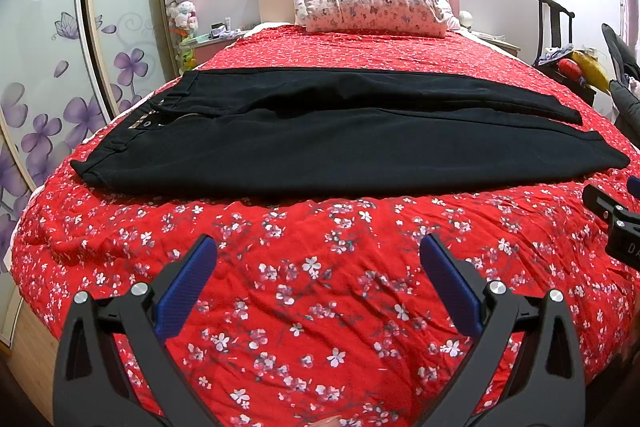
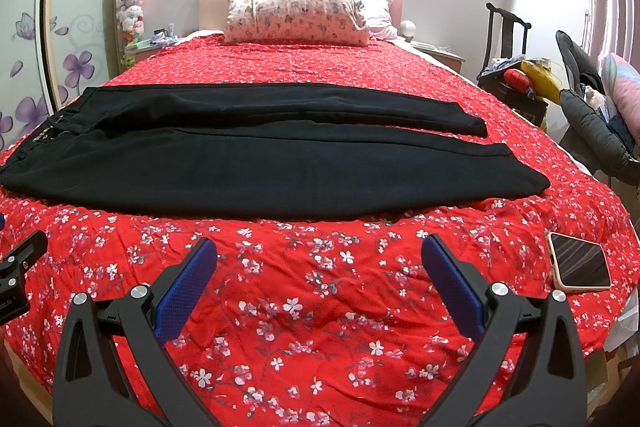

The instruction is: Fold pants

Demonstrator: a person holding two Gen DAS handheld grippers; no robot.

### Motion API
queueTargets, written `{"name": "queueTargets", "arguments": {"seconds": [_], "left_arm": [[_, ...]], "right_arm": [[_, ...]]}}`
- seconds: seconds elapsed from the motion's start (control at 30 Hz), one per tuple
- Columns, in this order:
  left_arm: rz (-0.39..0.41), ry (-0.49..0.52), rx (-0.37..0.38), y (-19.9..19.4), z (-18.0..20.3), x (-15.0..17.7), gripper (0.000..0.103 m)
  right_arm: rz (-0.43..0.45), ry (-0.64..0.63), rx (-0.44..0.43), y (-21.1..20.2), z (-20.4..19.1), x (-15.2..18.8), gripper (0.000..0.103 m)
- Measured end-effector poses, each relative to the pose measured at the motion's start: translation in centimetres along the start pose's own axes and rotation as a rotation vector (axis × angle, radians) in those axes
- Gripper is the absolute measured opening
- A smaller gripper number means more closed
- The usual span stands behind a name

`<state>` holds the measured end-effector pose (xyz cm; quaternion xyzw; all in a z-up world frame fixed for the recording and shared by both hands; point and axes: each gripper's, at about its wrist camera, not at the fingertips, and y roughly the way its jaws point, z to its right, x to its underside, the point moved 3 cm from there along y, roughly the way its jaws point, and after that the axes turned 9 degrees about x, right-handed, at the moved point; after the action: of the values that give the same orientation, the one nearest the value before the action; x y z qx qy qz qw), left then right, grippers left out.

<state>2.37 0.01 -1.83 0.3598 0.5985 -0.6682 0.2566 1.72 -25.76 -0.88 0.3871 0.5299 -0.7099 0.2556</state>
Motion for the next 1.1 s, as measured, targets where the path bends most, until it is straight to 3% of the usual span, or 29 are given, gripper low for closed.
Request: {"name": "queueTargets", "arguments": {"seconds": [1.1], "left_arm": [[0.003, -0.005, -0.003, -0.16, -0.3, -0.06, 0.101]], "right_arm": [[-0.005, 0.0, -0.001, 0.33, 0.05, 0.11, 0.102]]}}
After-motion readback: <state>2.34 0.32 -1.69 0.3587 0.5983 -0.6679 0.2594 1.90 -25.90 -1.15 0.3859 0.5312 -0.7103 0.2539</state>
